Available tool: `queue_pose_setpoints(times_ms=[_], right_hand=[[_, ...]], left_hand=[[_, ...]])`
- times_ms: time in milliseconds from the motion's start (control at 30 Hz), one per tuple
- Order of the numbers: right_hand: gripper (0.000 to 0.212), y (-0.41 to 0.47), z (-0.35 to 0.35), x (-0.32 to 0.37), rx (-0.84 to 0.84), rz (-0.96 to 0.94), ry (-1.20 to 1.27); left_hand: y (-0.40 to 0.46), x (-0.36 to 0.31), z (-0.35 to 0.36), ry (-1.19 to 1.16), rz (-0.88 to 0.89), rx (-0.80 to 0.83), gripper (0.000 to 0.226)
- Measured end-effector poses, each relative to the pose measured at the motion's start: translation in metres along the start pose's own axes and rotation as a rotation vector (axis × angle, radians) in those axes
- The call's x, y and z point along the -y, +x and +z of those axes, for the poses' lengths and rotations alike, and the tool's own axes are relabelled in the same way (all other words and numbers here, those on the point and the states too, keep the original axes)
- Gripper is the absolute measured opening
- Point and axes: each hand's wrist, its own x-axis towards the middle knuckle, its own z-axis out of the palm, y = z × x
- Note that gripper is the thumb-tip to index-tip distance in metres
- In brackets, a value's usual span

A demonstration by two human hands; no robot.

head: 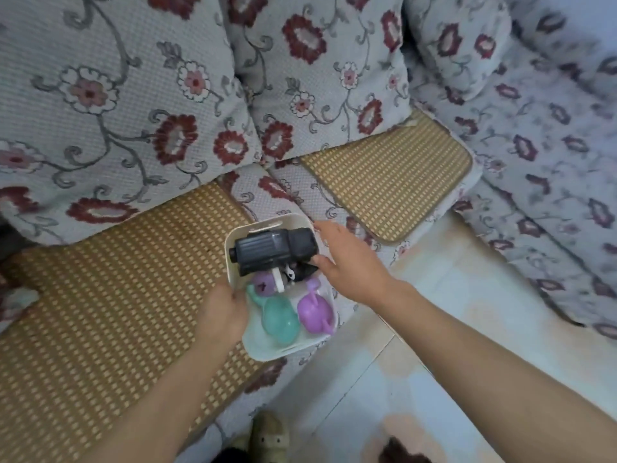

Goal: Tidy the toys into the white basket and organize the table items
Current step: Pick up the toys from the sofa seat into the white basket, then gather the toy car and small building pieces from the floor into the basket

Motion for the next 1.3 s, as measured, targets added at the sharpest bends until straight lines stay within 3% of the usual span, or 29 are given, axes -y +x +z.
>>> queue_pose_setpoints(times_ms=[133, 267, 433, 600, 1200, 1300], right_hand=[[0.032, -0.031, -0.015, -0.041, 0.023, 0.281, 0.192], [0.01, -0.062, -0.024, -0.069, 0.035, 0.421, 0.332], [0.016, -0.108, -0.038, -0.099, -0.035, 0.544, 0.512], [0.021, -0.155, -0.054, -0.136, -0.098, 0.647, 0.529], [0.012, -0.376, -0.115, -0.397, -0.402, 1.097, 0.606], [0.024, -0.41, -0.119, -0.428, -0.46, 1.163, 0.634]], left_hand=[[-0.005, -0.042, 0.024, 0.114, 0.11, 0.076, 0.025], [-0.013, -0.081, 0.041, 0.195, 0.223, 0.146, 0.024], [-0.028, -0.128, 0.068, 0.285, 0.369, 0.248, 0.022], [-0.045, -0.163, 0.119, 0.378, 0.416, 0.36, 0.022], [-0.173, -0.334, 0.449, 0.58, 0.757, 0.735, 0.022], [-0.198, -0.357, 0.493, 0.658, 0.816, 0.783, 0.021]])
